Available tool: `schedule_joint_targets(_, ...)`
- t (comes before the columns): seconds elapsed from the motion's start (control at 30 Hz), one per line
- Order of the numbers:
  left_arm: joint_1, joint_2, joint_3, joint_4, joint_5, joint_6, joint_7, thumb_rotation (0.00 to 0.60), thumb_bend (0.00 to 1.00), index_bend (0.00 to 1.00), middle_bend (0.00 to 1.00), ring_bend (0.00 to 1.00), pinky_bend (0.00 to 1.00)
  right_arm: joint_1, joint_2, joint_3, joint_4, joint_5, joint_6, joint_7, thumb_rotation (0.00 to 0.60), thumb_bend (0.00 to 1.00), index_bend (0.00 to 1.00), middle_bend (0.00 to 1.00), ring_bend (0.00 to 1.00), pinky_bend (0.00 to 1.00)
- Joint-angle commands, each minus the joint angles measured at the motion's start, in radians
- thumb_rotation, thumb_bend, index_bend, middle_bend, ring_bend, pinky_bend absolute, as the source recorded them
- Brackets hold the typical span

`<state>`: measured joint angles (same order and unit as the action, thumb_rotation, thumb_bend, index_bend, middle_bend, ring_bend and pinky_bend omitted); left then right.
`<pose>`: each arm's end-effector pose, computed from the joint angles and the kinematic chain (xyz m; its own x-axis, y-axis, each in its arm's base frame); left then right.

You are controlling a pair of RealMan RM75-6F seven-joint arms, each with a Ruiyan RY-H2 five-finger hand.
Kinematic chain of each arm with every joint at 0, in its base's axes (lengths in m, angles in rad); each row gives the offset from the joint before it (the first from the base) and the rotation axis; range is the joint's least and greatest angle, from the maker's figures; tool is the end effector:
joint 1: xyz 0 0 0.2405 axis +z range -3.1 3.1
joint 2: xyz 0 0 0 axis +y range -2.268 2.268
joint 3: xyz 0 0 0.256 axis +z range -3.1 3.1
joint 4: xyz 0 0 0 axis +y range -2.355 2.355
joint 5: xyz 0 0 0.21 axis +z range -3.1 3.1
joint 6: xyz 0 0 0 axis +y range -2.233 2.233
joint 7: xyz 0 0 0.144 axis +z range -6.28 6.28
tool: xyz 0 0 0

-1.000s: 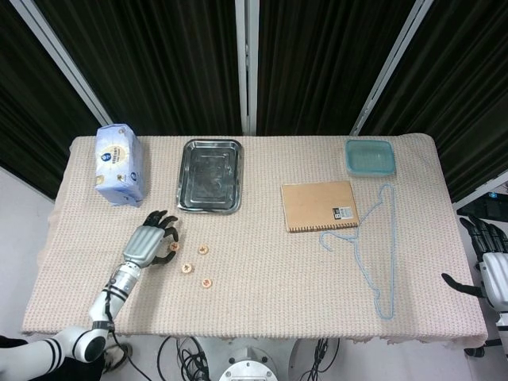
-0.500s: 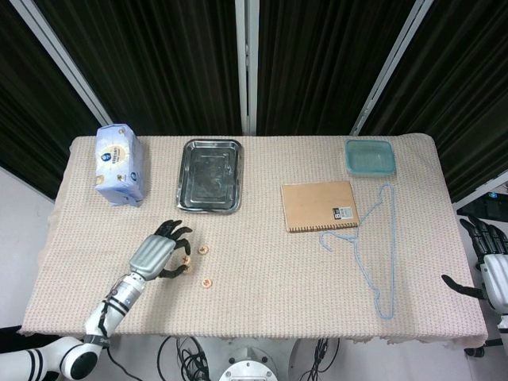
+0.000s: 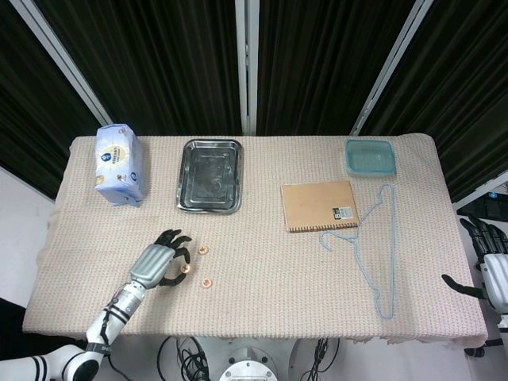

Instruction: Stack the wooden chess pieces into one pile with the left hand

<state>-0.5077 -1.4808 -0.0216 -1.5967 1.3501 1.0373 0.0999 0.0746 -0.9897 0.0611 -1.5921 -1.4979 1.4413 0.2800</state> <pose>-0.2003 0.2569 -0.0147 0.2787 0.4136 0.8667 0.9343 -0.3257 -0.1450 -0.3266 -0.1810 0.2005 0.2700 -0.0256 0.9625 -0.9626 0.0157 0.2705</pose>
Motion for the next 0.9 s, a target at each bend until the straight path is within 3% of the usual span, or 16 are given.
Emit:
schedule_joint_targets(0.03,0.002,-0.011,0.003,0.017,0.003,-0.002,-0.014,0.600,0.30,0.45,0.14,0.00,0.00,0.001,-0.001,-0.001,-0.002,-0.001,-0.001,-0.006,0.600,0.08,0.00,0.00,0.00,0.00)
schedule_joint_targets(0.9,-0.003,-0.031,-0.001,0.061,0.009,-0.023,-0.053,0.600,0.30,0.43,0.14,0.00,0.00,0.005,-0.001,-0.001,-0.003,0.012,-0.018,-0.013,0.600,0.08,0.00,0.00,0.00,0.00)
